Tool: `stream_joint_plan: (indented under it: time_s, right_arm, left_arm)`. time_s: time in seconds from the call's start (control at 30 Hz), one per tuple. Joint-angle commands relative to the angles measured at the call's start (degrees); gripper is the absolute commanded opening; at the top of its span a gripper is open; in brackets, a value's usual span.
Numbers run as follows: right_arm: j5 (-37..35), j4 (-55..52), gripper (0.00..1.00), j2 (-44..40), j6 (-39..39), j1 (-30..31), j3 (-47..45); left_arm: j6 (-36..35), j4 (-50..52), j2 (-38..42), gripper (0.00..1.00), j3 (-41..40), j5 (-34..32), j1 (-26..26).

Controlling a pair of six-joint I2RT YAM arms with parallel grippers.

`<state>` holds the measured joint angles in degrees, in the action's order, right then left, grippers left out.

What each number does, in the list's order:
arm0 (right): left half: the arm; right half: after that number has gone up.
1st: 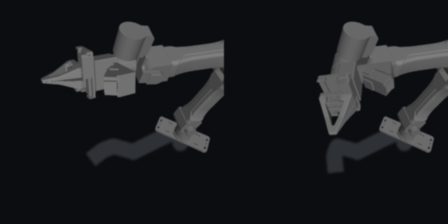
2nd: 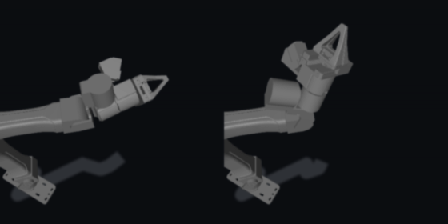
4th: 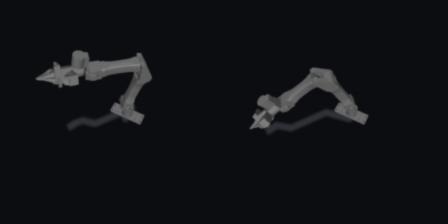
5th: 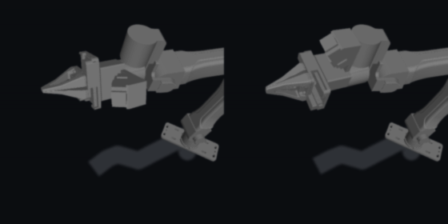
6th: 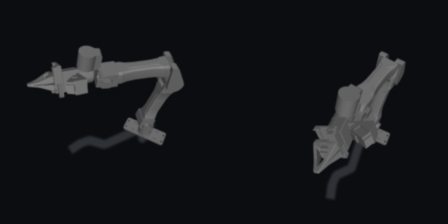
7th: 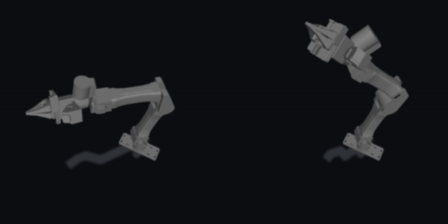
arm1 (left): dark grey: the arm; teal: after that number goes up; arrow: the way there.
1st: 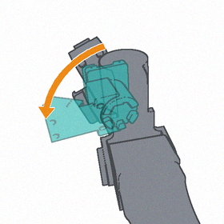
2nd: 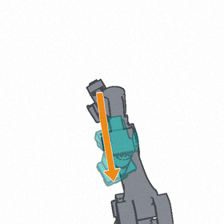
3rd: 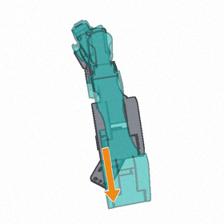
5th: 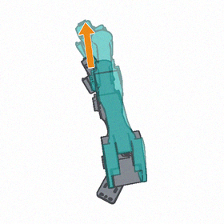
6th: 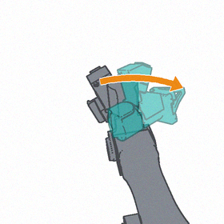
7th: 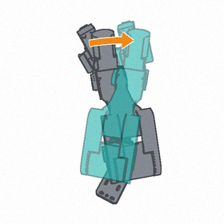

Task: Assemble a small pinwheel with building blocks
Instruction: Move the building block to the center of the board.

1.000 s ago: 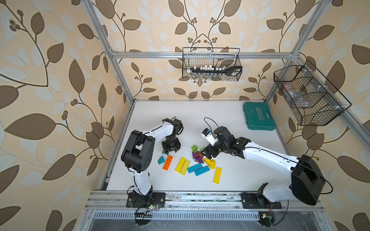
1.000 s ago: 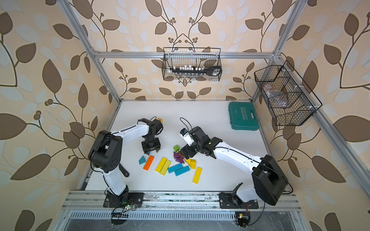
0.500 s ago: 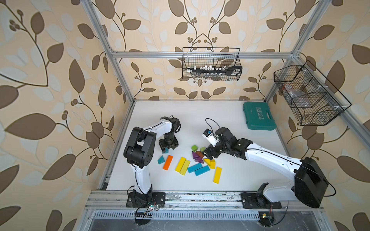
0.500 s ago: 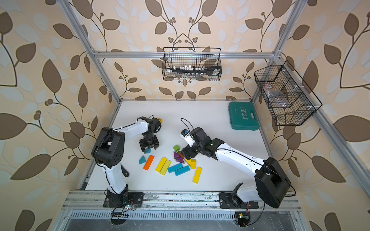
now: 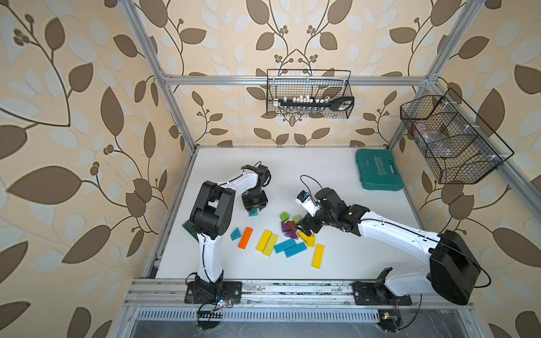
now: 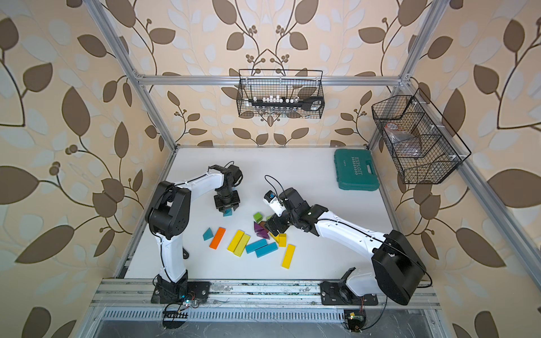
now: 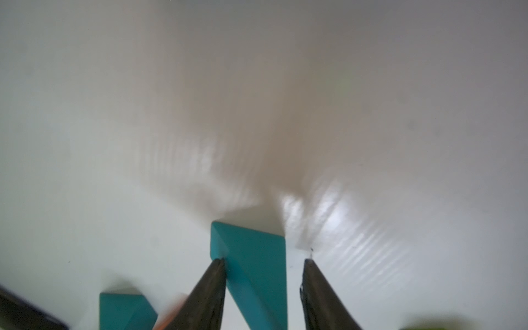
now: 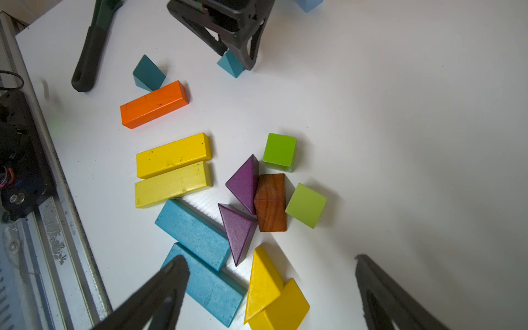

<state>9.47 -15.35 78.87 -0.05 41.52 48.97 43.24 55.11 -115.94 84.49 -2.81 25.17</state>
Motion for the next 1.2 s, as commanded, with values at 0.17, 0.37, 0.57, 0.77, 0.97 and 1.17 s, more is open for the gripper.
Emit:
stream_joint_plan:
  time_s: [0.17,0.37,0.57,0.77,0.97,1.17]
  right_arm:
    - [-0.2,0.68,0.93,-3.05,0.36,0.21,-2.41]
    - [-0.73,1.51,0.93,-3.32,1.15,0.23,-2.83]
    - [-0.6,1.14,0.93,-3.02,1.66,0.23,-2.68]
    - [-1.15,0.84,0.93,-2.44,1.7,0.23,-2.07]
    - [-1.38,0.68,0.92,-2.22,2.25,0.23,-2.04]
    - [-1.6,0.41,0.88,-2.22,2.17,0.16,-2.17]
  left_arm:
    - [-5.86,3.02,2.4,0.66,1.24,-1.14,0.57]
    - [-15.4,2.13,7.05,0.7,-2.15,0.87,1.29]
    - [-20.38,3.78,5.94,0.67,-3.78,-4.24,2.07]
    - [-22.2,2.57,2.91,0.61,-2.26,-4.21,2.1]
    - [-24.55,2.46,-1.05,0.54,2.18,-4.72,2.0]
    - [-25.37,2.39,-4.25,0.47,4.87,-4.22,1.65]
